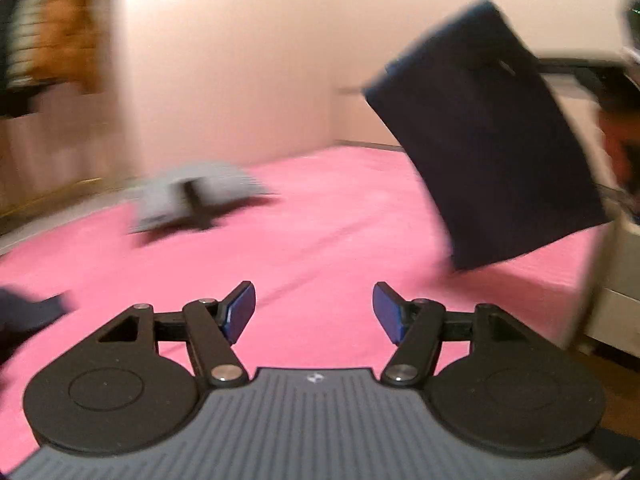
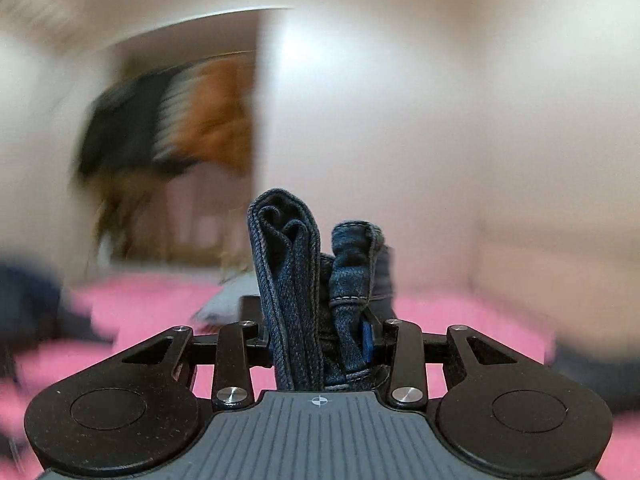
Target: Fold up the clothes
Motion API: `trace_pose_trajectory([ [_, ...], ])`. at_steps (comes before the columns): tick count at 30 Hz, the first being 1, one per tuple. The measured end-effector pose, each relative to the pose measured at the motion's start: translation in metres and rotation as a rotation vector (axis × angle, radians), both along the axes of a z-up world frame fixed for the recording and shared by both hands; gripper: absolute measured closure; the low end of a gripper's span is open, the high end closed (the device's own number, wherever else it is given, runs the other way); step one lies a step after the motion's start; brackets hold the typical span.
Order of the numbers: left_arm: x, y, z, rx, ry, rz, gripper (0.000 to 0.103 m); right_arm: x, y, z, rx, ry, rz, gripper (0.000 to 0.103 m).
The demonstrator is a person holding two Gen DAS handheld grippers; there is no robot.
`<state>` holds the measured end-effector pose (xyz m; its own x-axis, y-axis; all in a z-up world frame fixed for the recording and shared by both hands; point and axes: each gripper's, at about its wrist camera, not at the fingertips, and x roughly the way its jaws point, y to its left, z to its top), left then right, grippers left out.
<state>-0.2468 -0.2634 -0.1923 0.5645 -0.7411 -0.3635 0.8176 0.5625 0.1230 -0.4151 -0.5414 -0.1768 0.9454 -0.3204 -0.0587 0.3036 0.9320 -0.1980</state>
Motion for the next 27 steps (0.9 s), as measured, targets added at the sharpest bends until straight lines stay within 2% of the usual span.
trace_pose_trajectory([
  [2, 0.011, 0.041, -0.004, -0.007, 0.015, 0.092, 0.039, 0.019, 0.063, -0.040, -0.166, 0.085, 0.099, 0.067],
  [4, 0.020, 0.073, -0.016, 0.001, 0.065, 0.160, 0.038, 0.042, 0.113, -0.096, -0.282, 0.195, 0.217, 0.067],
  [6, 0.027, 0.102, -0.029, 0.015, 0.115, 0.217, 0.038, 0.068, 0.148, -0.153, -0.332, 0.359, 0.343, 0.067],
  [8, 0.027, 0.119, -0.040, 0.039, 0.151, 0.231, 0.039, 0.075, 0.180, -0.197, -0.390, 0.529, 0.443, 0.067],
  [10, 0.026, 0.124, -0.048, 0.059, 0.168, 0.215, 0.039, 0.068, 0.194, -0.215, -0.456, 0.552, 0.448, 0.065],
  [12, 0.024, 0.121, -0.055, 0.085, 0.167, 0.177, 0.038, 0.058, 0.197, -0.216, -0.432, 0.587, 0.455, 0.063],
  [14, 0.019, 0.112, -0.060, 0.114, 0.153, 0.123, 0.038, 0.039, 0.207, -0.208, -0.400, 0.616, 0.490, 0.060],
  [16, 0.021, 0.097, -0.062, 0.125, 0.175, 0.070, 0.038, 0.019, 0.216, -0.192, -0.361, 0.635, 0.532, 0.058],
  [17, 0.024, 0.092, -0.063, 0.103, 0.214, 0.052, 0.038, 0.011, 0.215, -0.182, -0.330, 0.640, 0.551, 0.058],
  [18, 0.027, 0.087, -0.064, 0.078, 0.256, 0.036, 0.038, 0.002, 0.213, -0.173, -0.299, 0.645, 0.570, 0.050],
  [19, 0.029, 0.082, -0.065, 0.052, 0.298, 0.019, 0.037, -0.008, 0.208, -0.164, -0.257, 0.632, 0.586, 0.035],
  [20, 0.032, 0.078, -0.067, 0.026, 0.340, 0.003, 0.036, -0.017, 0.202, -0.156, -0.219, 0.607, 0.584, 0.030],
  [23, 0.044, 0.066, -0.072, -0.044, 0.491, -0.011, 0.033, -0.038, 0.177, -0.133, -0.110, 0.540, 0.516, 0.029],
  [25, 0.052, 0.057, -0.081, -0.040, 0.582, -0.012, 0.032, -0.044, 0.142, -0.127, 0.023, 0.512, 0.413, 0.029],
  [27, 0.057, 0.046, -0.096, -0.004, 0.668, -0.011, 0.032, -0.045, 0.102, -0.125, 0.187, 0.482, 0.298, 0.028],
])
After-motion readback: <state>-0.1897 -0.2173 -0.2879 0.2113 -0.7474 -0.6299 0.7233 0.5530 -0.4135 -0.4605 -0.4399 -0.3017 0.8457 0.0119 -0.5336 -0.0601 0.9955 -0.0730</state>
